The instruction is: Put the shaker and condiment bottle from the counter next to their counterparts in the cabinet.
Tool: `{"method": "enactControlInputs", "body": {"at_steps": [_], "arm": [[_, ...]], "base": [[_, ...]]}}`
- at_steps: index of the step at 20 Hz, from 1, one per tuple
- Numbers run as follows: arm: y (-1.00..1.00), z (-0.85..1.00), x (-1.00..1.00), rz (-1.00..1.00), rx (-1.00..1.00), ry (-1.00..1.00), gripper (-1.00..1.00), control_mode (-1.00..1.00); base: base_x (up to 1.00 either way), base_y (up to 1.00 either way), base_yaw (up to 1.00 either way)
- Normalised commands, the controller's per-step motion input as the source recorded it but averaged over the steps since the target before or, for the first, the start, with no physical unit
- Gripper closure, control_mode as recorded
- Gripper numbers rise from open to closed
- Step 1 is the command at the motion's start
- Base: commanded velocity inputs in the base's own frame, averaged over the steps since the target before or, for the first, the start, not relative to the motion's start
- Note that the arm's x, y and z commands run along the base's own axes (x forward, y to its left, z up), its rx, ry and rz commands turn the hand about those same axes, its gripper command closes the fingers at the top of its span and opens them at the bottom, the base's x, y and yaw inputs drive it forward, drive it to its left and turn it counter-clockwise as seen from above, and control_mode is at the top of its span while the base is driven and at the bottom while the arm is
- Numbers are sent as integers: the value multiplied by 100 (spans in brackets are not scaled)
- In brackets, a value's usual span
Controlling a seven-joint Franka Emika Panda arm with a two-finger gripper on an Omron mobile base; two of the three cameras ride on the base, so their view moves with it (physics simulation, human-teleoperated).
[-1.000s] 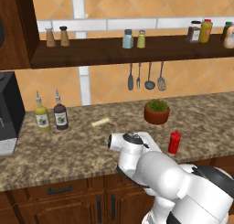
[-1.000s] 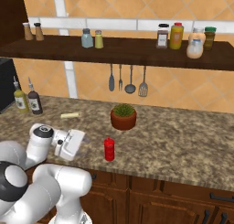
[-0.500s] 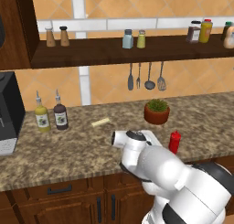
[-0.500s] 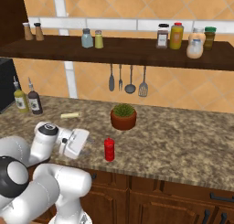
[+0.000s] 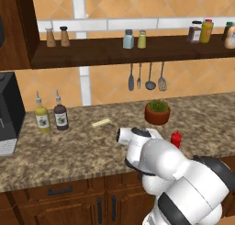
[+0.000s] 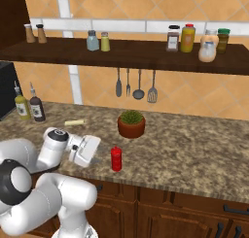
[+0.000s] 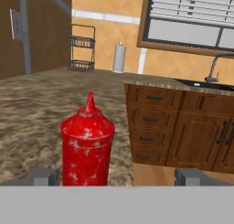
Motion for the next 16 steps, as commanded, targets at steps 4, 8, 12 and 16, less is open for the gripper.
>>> {"method": "enactControlInputs", "body": {"at_steps": [4, 8, 12, 16], "arm": [[-25, -5, 0, 0, 0, 0, -100, -100], [-5, -4, 11, 0, 0, 0, -100, -100], [0, -11, 14, 0, 0, 0, -100, -100], [0, -14, 5, 0, 0, 0, -100, -100]], "base": [[0, 0, 0], [0, 0, 0], [0, 0, 0], [0, 0, 0]]}}
